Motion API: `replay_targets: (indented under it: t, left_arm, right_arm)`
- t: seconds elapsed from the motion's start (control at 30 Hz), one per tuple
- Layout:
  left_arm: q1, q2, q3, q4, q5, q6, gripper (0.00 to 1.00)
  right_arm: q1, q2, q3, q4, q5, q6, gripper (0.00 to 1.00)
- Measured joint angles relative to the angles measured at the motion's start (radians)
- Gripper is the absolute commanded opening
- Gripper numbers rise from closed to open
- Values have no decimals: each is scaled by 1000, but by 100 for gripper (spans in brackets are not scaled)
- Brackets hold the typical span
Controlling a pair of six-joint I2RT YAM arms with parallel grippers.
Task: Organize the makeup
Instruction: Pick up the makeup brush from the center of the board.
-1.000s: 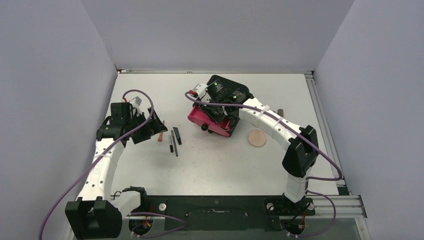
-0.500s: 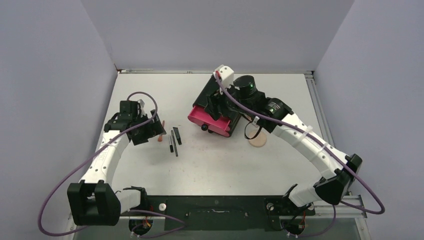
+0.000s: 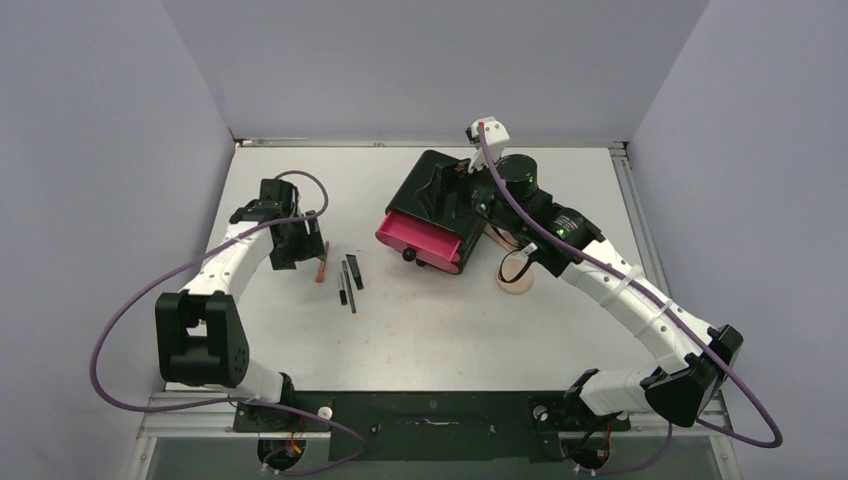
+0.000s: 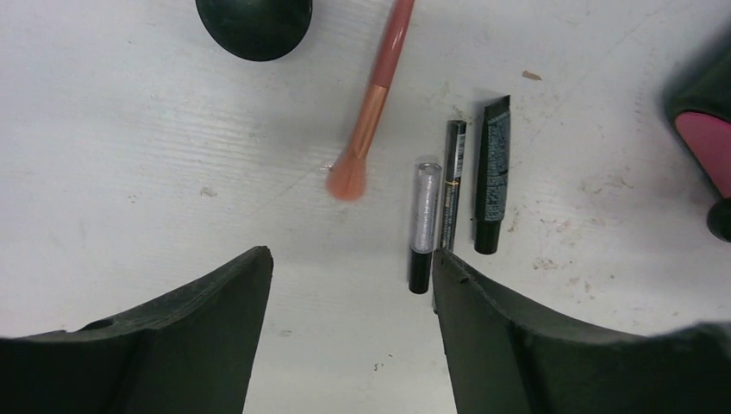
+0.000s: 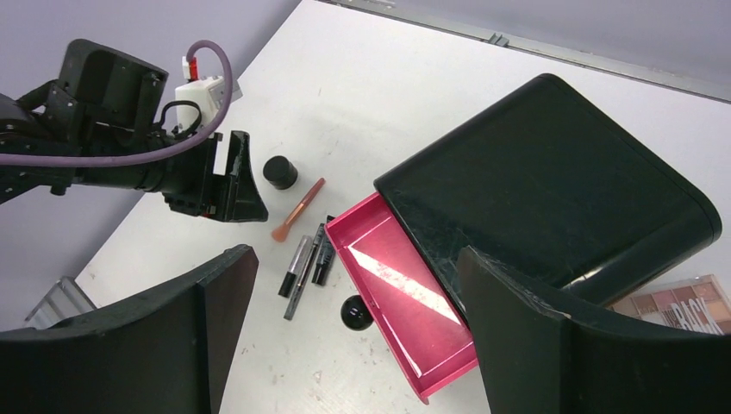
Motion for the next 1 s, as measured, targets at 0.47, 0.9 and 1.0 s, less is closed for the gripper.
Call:
replay_targets:
  t: [0.47,0.9,1.0]
  left_arm:
    - [-20,243,23,47,-14,54,49]
    - [-56,311,58,64,-82,55,33]
    - [-58,311,58,62,-101,55,29]
  right_arm:
    - [-3,0,0,-3,10,0,82]
    - [-3,0,0,-20,11,-4,82]
    - [-3,0,0,-20,11,-4,82]
